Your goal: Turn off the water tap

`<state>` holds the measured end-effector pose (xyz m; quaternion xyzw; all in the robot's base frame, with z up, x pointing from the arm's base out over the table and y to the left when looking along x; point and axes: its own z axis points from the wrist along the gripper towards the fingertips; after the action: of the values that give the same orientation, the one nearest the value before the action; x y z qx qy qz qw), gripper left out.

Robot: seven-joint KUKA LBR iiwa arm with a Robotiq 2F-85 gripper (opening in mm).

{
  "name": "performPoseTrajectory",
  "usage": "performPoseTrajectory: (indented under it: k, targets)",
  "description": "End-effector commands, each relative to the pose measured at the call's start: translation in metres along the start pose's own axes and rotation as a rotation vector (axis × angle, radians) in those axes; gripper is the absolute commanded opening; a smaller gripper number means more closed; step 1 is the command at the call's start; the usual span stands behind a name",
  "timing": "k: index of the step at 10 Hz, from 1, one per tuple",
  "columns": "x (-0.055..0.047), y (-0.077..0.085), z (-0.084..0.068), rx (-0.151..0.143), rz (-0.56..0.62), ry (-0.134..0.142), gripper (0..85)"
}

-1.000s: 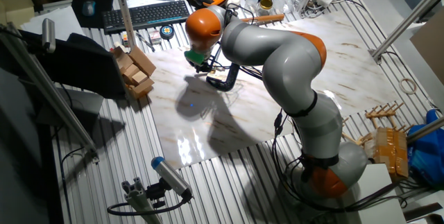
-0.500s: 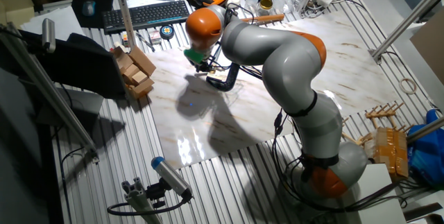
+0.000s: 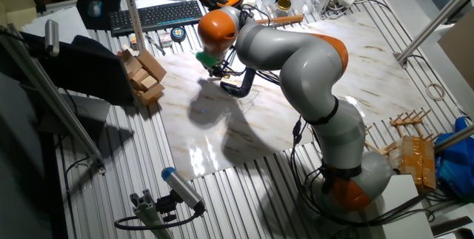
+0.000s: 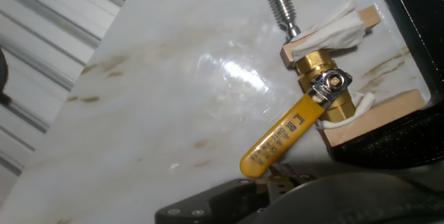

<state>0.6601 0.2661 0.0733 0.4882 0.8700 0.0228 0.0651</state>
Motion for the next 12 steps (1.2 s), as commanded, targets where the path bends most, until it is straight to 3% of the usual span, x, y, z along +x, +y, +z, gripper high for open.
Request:
performPoseTrajectory:
  k: [1, 12]
  targets:
    - [-0.001, 0.0, 0.0003, 0.001, 0.014, 0.002, 0.0]
    - [-0.0098, 0.0069, -0.0009, 0.007, 0.008, 0.011, 0.0]
